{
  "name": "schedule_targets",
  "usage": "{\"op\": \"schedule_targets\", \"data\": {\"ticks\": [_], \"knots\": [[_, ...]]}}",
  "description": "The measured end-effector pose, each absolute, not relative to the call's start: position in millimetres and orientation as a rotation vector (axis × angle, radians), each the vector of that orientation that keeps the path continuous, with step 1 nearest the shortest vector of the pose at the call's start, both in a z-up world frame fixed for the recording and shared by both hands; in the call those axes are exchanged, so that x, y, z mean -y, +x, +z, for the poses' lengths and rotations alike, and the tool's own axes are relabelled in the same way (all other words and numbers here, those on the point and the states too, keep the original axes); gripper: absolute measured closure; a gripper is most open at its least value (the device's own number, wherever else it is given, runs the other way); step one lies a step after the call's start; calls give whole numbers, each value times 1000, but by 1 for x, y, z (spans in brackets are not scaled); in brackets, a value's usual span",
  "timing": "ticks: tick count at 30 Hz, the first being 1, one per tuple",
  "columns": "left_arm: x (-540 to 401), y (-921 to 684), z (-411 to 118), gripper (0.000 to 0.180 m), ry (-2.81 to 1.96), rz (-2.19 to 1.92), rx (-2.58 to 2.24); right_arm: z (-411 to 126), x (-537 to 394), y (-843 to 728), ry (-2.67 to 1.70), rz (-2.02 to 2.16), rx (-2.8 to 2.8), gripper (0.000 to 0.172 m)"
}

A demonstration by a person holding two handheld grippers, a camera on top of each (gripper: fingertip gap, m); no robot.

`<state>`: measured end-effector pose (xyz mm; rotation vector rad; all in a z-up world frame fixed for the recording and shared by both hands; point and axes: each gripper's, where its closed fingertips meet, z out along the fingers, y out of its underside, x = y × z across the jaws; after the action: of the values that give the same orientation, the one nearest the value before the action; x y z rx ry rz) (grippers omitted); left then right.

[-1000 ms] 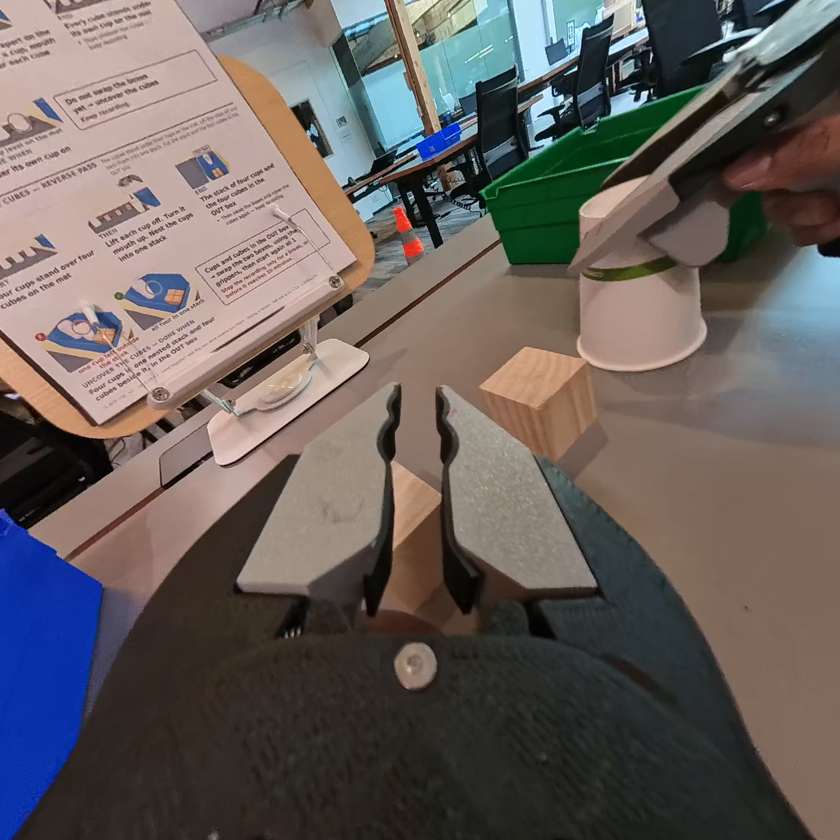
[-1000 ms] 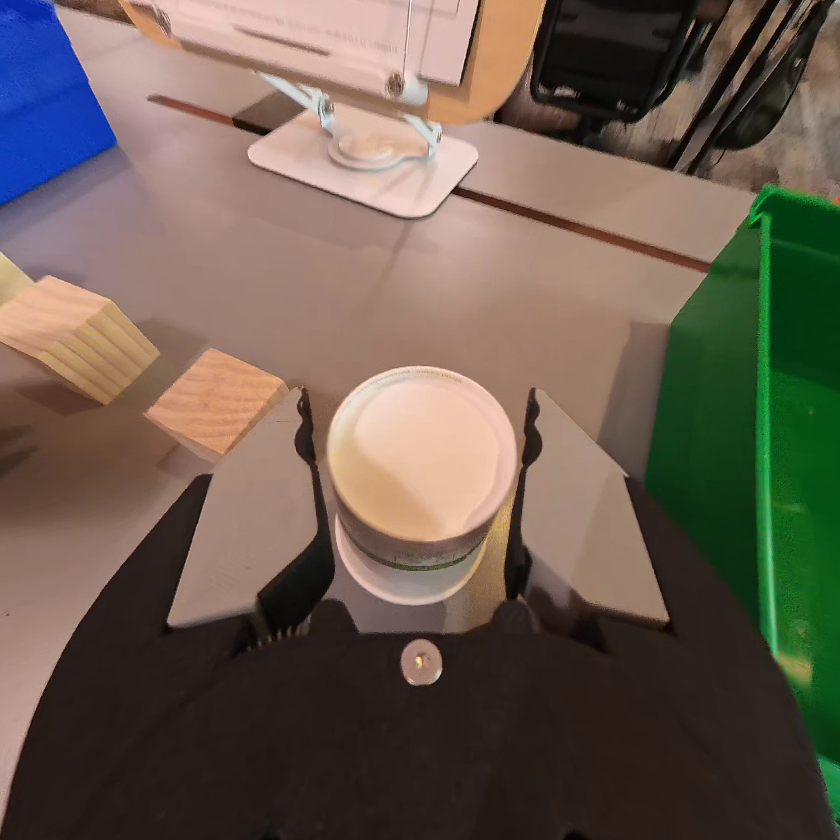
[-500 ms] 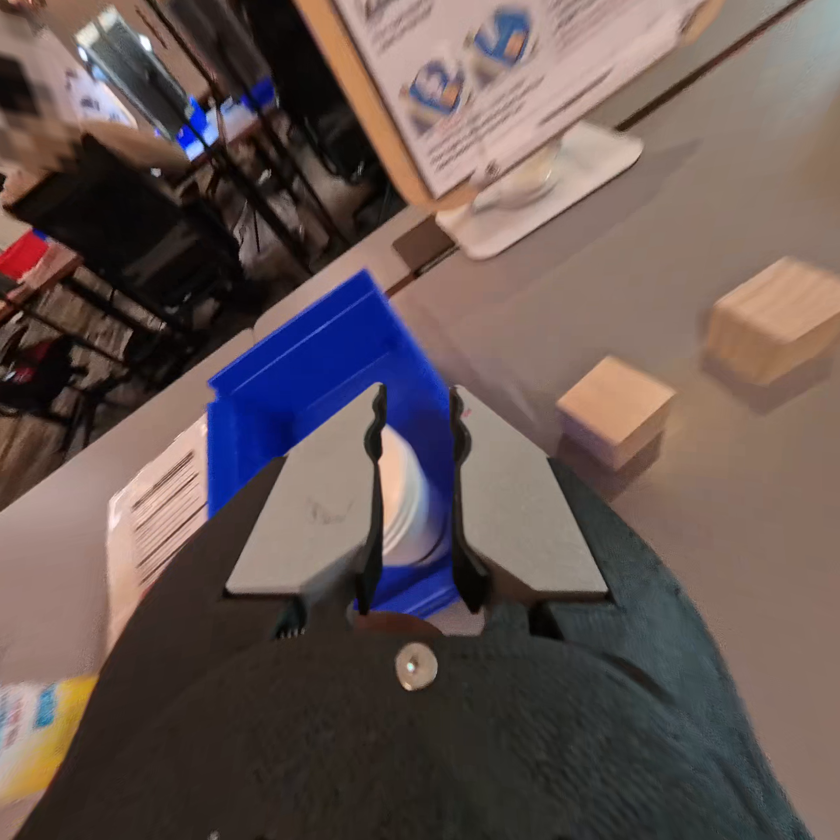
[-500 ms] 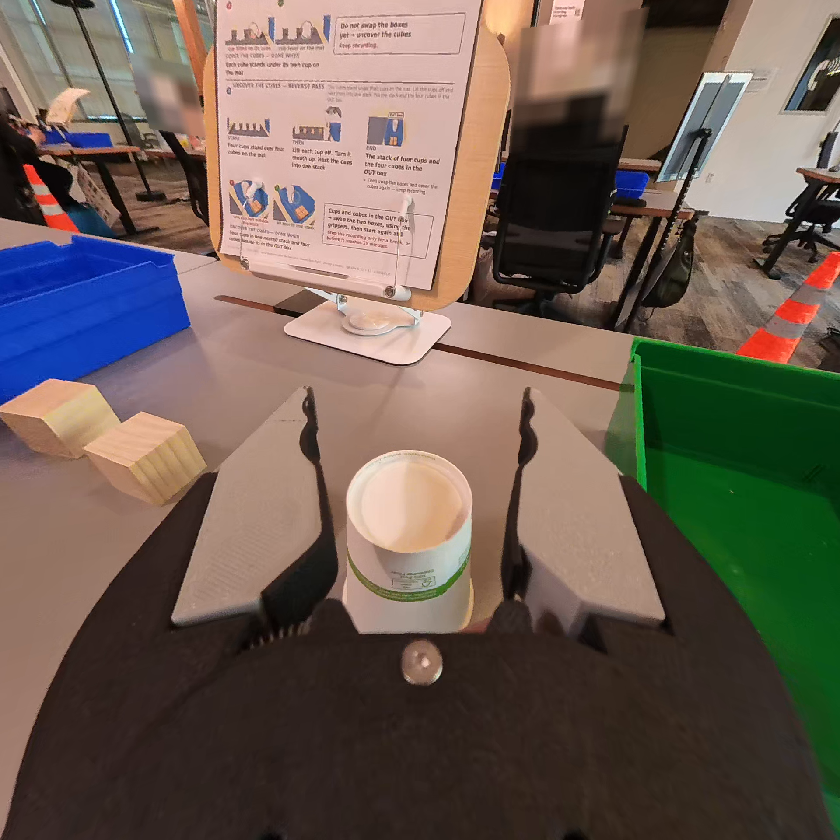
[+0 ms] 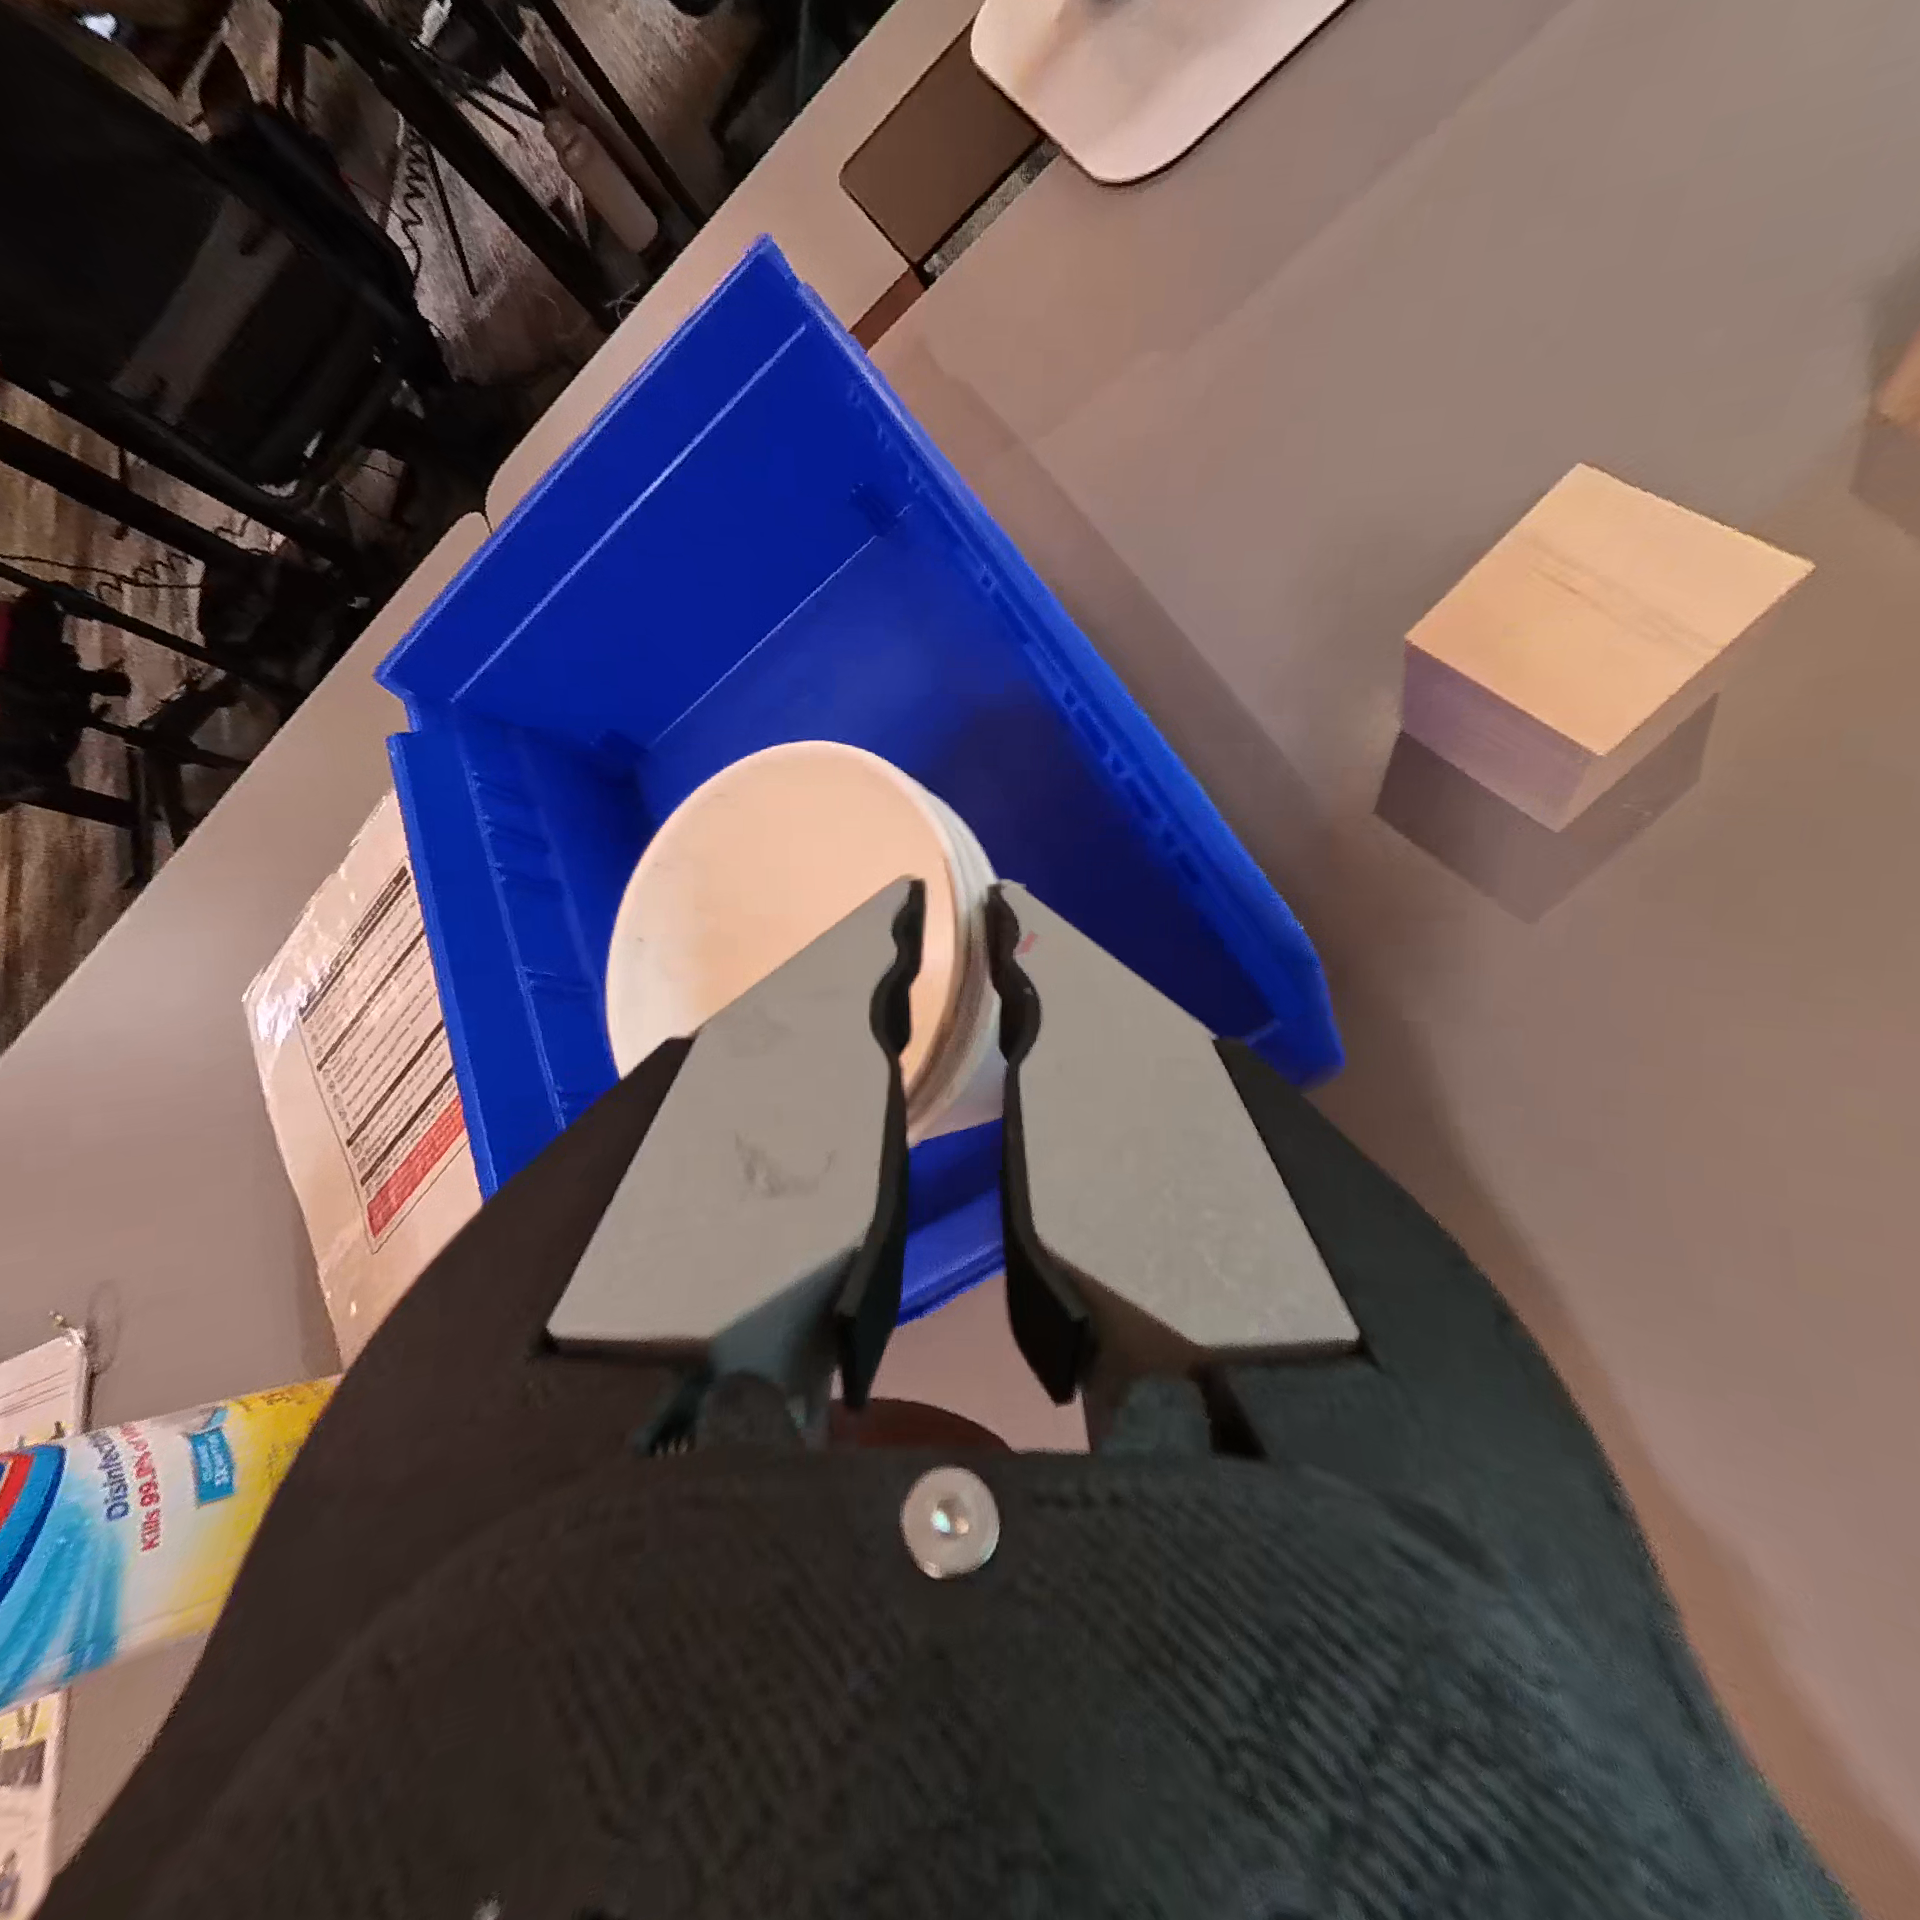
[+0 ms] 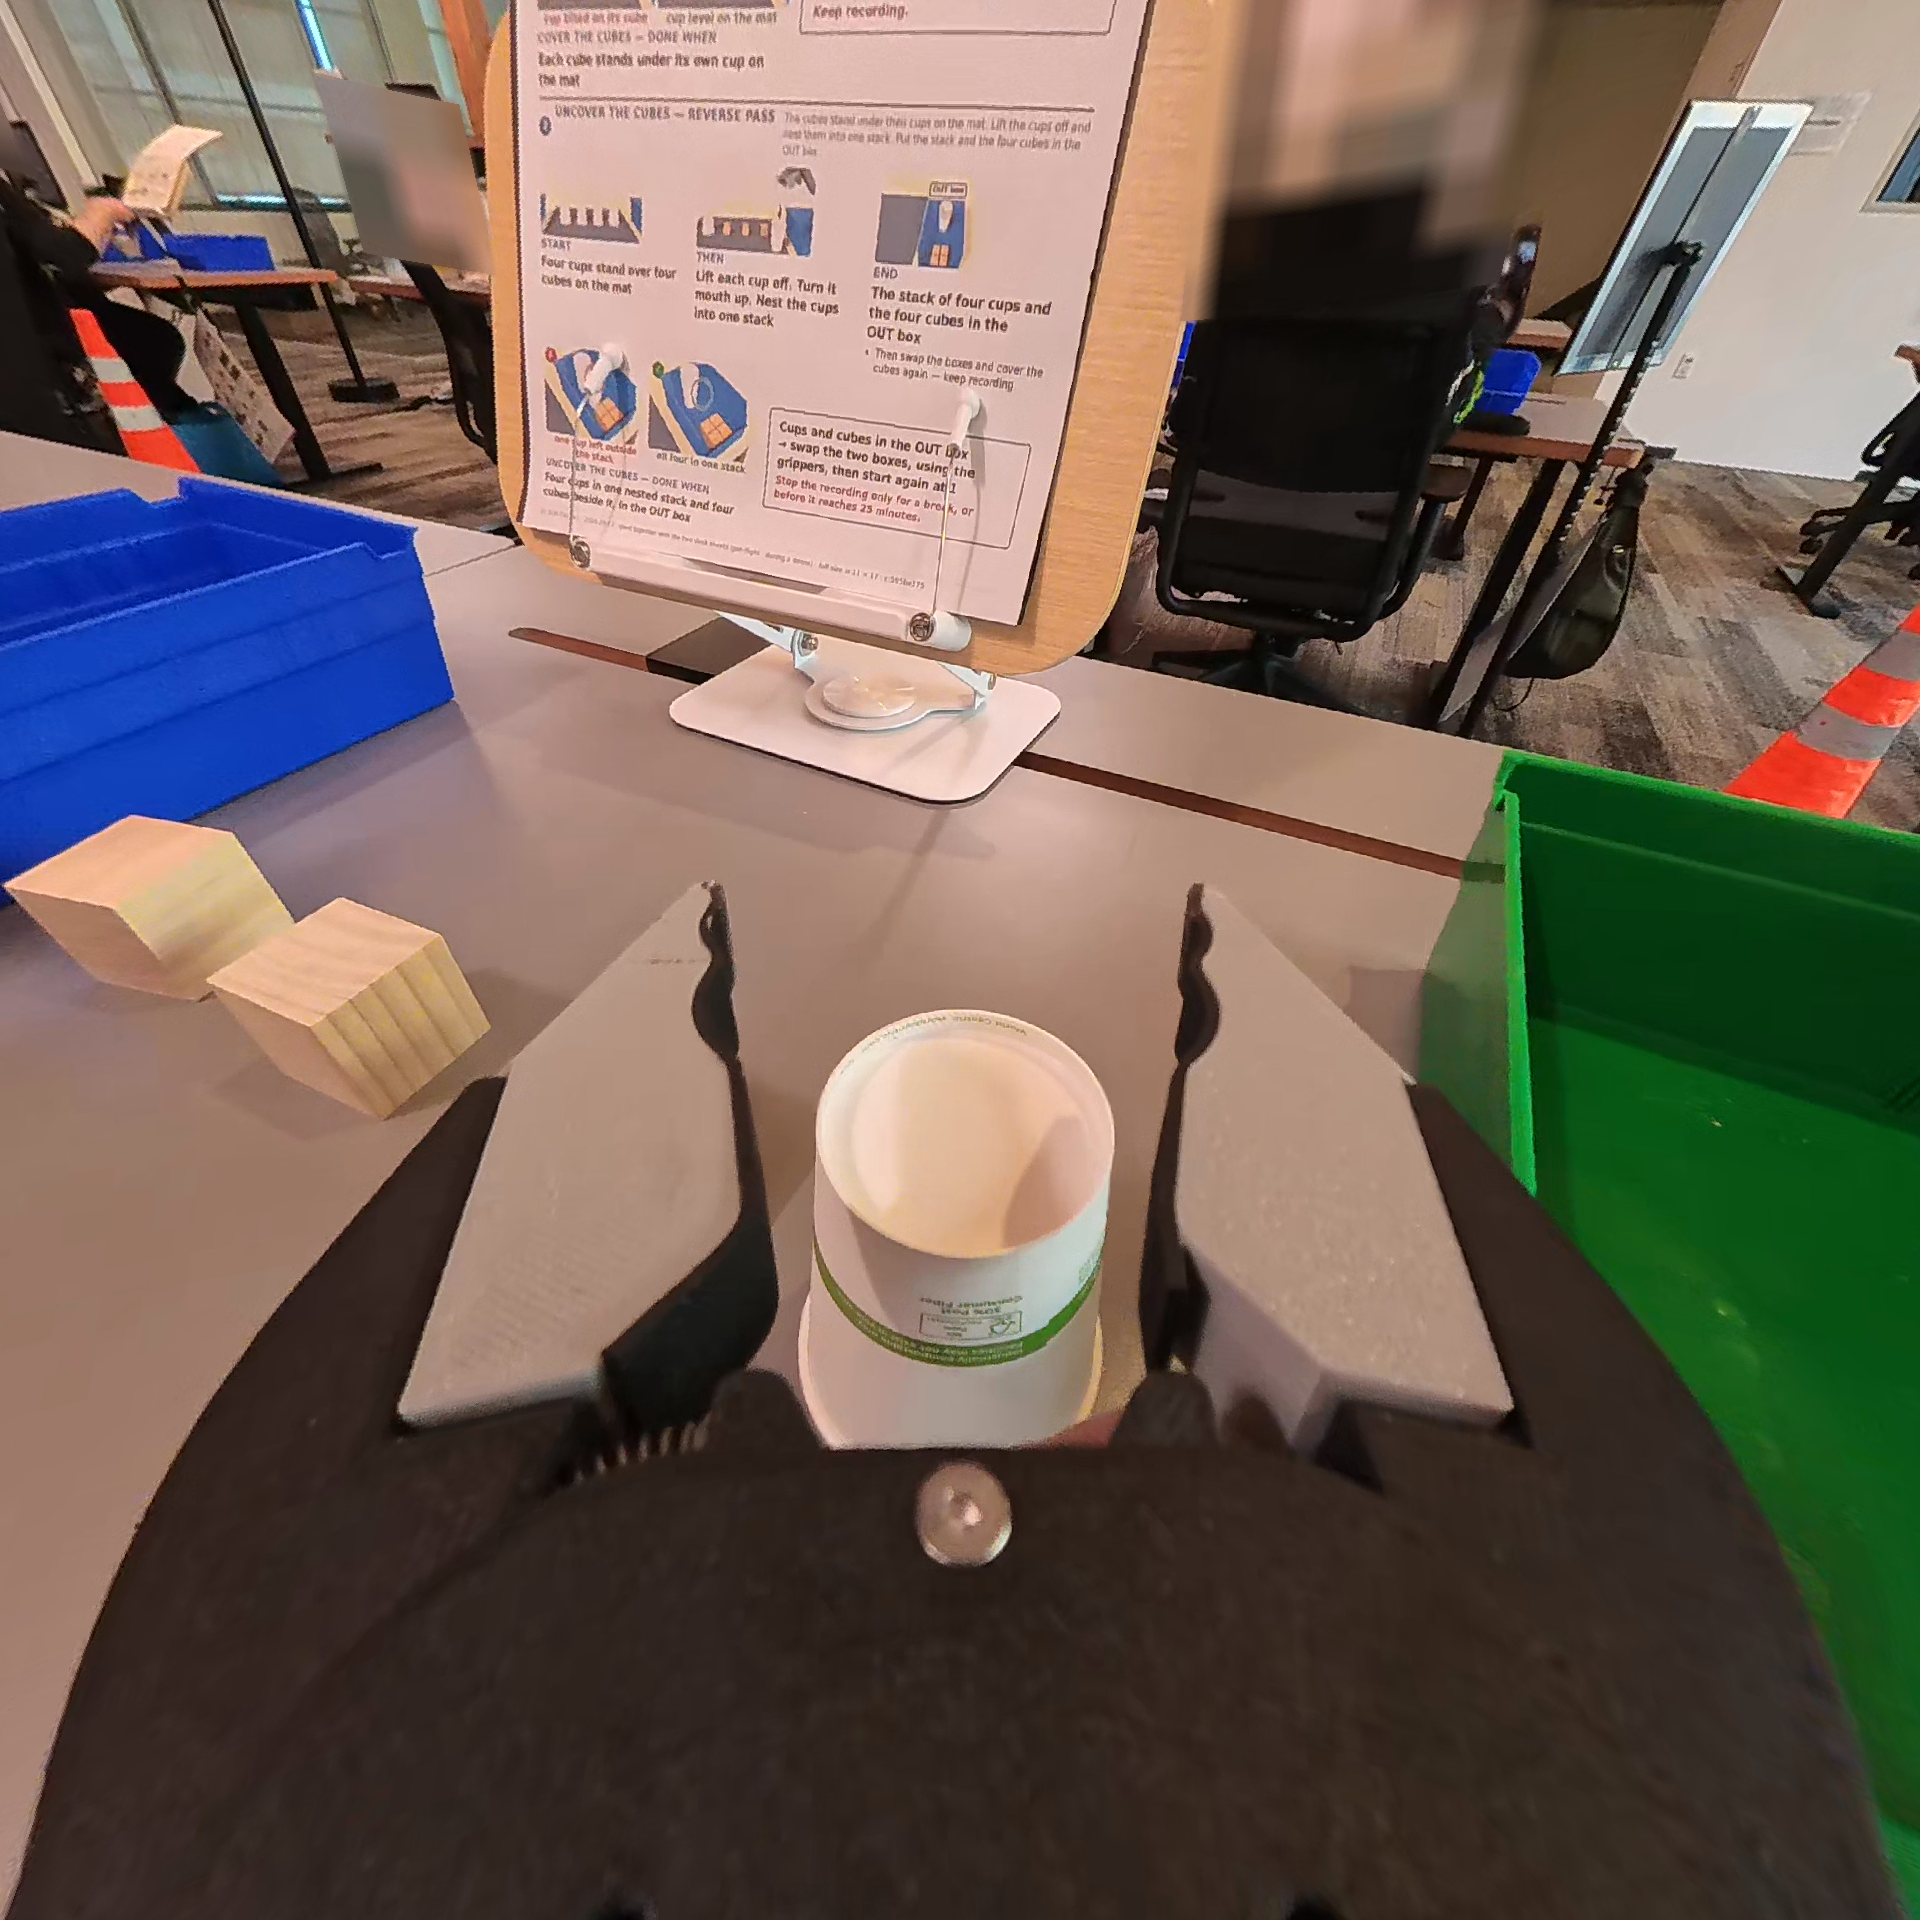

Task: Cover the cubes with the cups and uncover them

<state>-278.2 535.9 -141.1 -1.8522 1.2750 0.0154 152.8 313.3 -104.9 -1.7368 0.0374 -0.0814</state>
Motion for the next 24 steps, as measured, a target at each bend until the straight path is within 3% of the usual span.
{"op": "schedule_targets", "data": {"ticks": [24], "knots": [[-527, -277, -142, 178, -1949, -327, -1225, -108, -315, 145, -1759, -72, 2, 91]]}}
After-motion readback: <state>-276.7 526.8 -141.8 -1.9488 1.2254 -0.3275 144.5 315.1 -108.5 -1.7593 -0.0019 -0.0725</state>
